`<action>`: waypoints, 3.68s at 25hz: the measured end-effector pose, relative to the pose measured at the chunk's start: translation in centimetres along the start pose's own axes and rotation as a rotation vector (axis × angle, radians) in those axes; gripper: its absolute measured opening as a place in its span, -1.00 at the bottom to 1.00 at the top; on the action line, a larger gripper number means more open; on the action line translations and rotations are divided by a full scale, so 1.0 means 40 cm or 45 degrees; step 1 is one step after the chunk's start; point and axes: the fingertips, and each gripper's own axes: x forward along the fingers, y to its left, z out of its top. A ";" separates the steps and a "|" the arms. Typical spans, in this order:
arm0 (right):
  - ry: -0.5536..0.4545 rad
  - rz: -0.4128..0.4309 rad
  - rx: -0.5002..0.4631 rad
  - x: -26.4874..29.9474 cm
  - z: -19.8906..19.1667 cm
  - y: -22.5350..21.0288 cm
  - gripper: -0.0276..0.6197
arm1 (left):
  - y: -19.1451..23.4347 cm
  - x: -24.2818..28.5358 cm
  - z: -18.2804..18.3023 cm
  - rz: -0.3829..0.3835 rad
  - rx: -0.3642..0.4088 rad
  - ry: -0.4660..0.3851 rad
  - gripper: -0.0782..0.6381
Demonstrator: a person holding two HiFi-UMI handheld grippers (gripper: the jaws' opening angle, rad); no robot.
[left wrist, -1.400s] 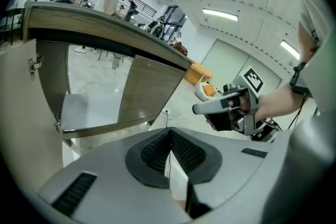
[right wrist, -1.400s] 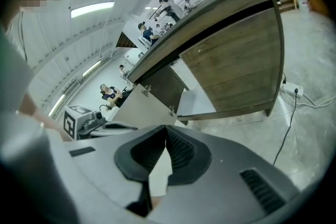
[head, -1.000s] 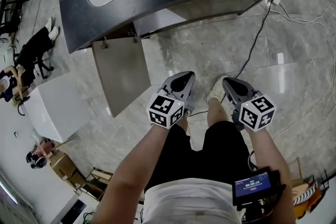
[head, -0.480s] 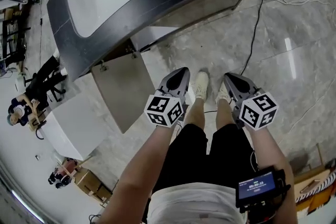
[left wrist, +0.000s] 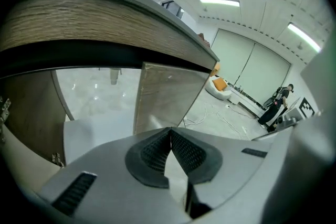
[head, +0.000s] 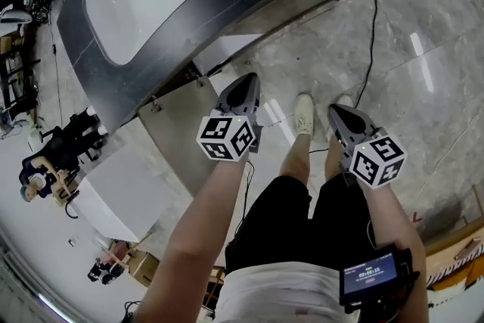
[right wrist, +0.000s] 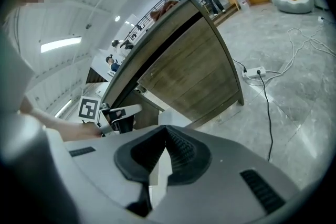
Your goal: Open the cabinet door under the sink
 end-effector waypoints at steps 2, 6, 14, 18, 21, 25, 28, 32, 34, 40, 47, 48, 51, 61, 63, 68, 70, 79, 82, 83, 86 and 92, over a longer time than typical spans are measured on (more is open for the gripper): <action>-0.010 -0.008 0.014 0.006 0.004 0.007 -0.87 | 0.041 0.002 0.020 0.044 -0.003 -0.018 -0.75; -0.018 -0.020 0.049 0.025 -0.008 0.007 -0.87 | 0.130 0.003 0.054 0.143 -0.021 -0.071 -0.75; -0.008 -0.066 0.099 0.008 -0.029 -0.025 -0.87 | 0.150 0.047 0.084 0.123 0.104 -0.116 -0.67; -0.016 -0.101 0.129 -0.004 -0.032 -0.048 -0.87 | 0.147 0.081 0.101 0.092 0.159 -0.128 -0.50; -0.021 -0.124 0.151 -0.007 -0.032 -0.062 -0.87 | 0.149 0.105 0.142 0.077 0.172 -0.159 -0.43; -0.023 -0.148 0.175 -0.013 -0.033 -0.067 -0.87 | 0.153 0.134 0.177 0.061 0.192 -0.163 -0.33; -0.034 -0.155 0.189 -0.017 -0.031 -0.074 -0.87 | 0.137 0.155 0.189 0.029 0.218 -0.161 -0.33; -0.052 -0.169 0.206 -0.019 -0.021 -0.085 -0.87 | 0.127 0.181 0.196 0.013 0.241 -0.160 -0.34; -0.061 -0.175 0.217 -0.019 -0.021 -0.077 -0.87 | 0.130 0.175 0.196 0.013 0.252 -0.161 -0.40; -0.077 -0.207 0.245 -0.043 -0.031 -0.059 -0.87 | 0.125 0.148 0.186 -0.015 0.256 -0.133 -0.45; -0.089 -0.228 0.242 -0.059 -0.029 -0.053 -0.87 | 0.064 0.115 0.126 -0.057 0.345 -0.069 -0.51; -0.098 -0.233 0.245 -0.065 -0.025 -0.052 -0.87 | 0.053 0.111 0.117 -0.065 0.365 -0.050 -0.52; -0.121 -0.246 0.244 -0.085 -0.008 -0.048 -0.87 | 0.023 0.097 0.093 -0.083 0.393 -0.017 -0.53; -0.251 -0.281 0.226 -0.172 0.056 -0.079 -0.87 | -0.069 0.062 0.014 -0.135 0.494 0.067 -0.56; -0.283 -0.303 0.243 -0.197 0.060 -0.099 -0.87 | -0.088 0.060 0.000 -0.154 0.513 0.084 -0.56; -0.301 -0.337 0.264 -0.235 0.047 -0.138 -0.87 | -0.118 0.057 -0.016 -0.170 0.541 0.103 -0.56; -0.307 -0.335 0.300 -0.250 0.025 -0.149 -0.87 | -0.128 0.053 -0.026 -0.164 0.548 0.116 -0.57; -0.316 -0.343 0.369 -0.364 -0.045 -0.229 -0.87 | -0.206 0.047 -0.068 -0.102 0.536 0.141 -0.57; -0.302 -0.349 0.369 -0.405 -0.055 -0.254 -0.87 | -0.248 0.046 -0.089 -0.091 0.517 0.150 -0.57; -0.304 -0.350 0.371 -0.419 -0.054 -0.262 -0.87 | -0.262 0.045 -0.095 -0.087 0.507 0.150 -0.57; -0.301 -0.349 0.369 -0.459 -0.050 -0.286 -0.87 | -0.308 0.047 -0.117 -0.070 0.450 0.146 -0.57; -0.272 -0.336 0.348 -0.528 -0.050 -0.328 -0.87 | -0.413 0.057 -0.165 -0.058 0.377 0.162 -0.56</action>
